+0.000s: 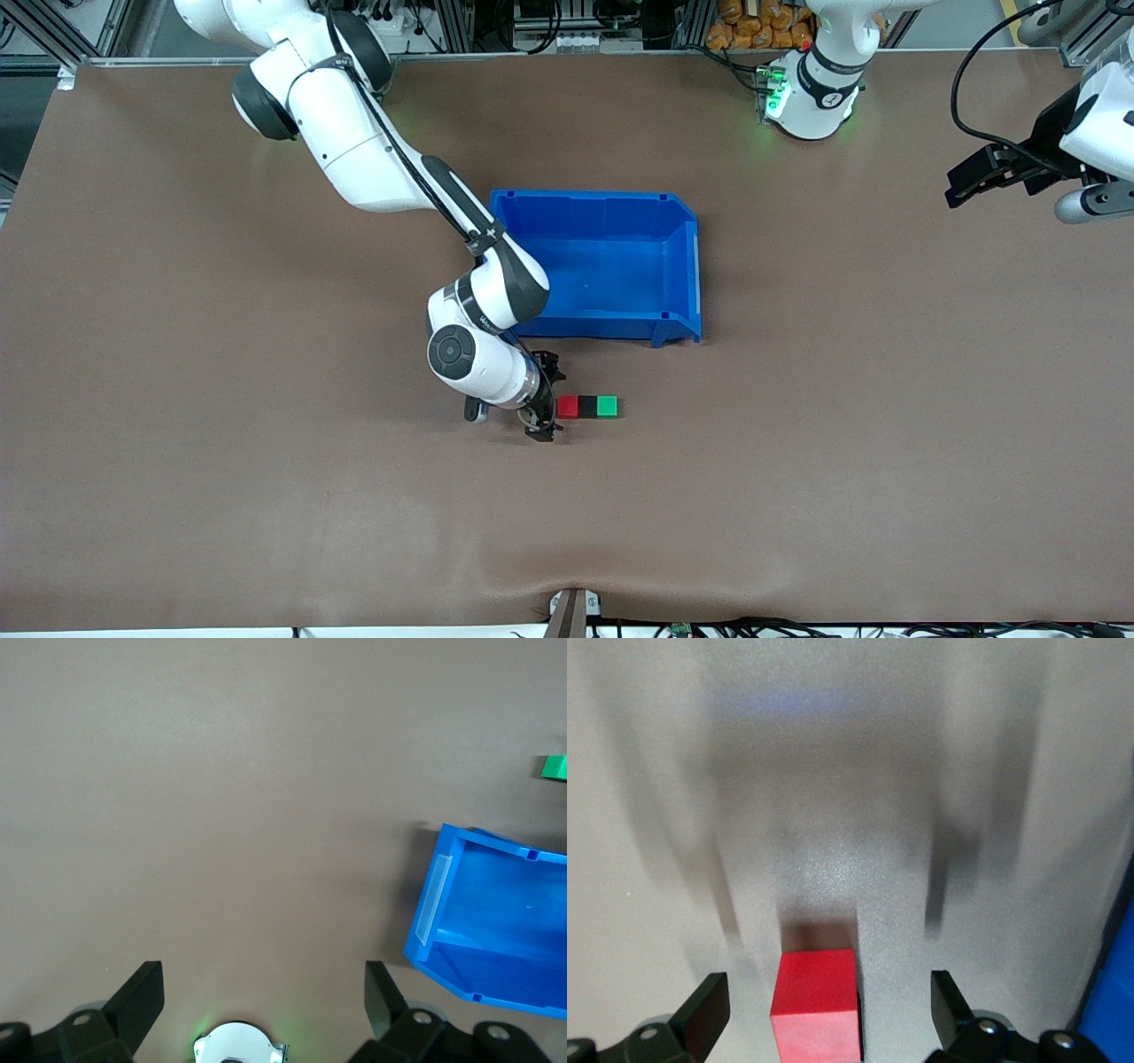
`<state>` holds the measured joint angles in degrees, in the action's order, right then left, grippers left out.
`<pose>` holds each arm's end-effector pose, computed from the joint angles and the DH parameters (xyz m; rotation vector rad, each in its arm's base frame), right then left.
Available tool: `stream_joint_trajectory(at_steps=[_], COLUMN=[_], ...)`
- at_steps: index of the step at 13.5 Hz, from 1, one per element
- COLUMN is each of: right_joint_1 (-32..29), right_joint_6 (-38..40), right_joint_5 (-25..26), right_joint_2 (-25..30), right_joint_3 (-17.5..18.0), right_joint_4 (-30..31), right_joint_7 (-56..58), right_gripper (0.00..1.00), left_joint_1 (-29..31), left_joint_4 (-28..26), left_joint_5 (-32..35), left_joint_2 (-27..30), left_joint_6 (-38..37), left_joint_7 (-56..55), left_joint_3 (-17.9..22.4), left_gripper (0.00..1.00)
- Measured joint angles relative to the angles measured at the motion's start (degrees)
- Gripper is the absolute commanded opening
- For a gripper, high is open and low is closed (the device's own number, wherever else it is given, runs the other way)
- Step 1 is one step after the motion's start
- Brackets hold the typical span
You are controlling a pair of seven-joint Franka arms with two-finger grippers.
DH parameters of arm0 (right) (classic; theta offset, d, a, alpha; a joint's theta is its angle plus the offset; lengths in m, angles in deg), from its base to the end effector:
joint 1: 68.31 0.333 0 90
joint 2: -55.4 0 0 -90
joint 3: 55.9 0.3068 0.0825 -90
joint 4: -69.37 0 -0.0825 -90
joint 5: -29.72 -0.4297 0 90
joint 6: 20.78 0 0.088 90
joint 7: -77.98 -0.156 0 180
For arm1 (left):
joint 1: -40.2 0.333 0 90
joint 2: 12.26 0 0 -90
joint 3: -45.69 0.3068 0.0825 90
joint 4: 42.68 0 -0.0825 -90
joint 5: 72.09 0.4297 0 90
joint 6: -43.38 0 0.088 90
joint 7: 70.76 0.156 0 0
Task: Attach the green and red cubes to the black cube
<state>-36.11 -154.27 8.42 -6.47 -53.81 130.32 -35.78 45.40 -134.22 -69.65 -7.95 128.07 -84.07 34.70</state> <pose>0.6824 0.4778 0.1083 -1.9441 2.0879 0.3741 0.5632 -0.0535 0.5880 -3.0705 -0.2077 0.0549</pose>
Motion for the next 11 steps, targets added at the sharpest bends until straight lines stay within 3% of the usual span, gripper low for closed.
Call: stream_joint_trajectory(at_steps=[11], right_joint_1=[-1.48], right_joint_6=[2.21], right_joint_5=[0.00], right_joint_2=[0.84], right_joint_3=[-0.48], right_joint_4=[-0.87], right_joint_7=[-0.25], right_gripper=[1.00], left_joint_1=[0.00], left_joint_4=[0.02], left_joint_5=[0.00], left_joint_2=[0.00], left_joint_6=[0.00], left_joint_7=[0.00], left_joint_3=[-0.03], left_gripper=[1.00])
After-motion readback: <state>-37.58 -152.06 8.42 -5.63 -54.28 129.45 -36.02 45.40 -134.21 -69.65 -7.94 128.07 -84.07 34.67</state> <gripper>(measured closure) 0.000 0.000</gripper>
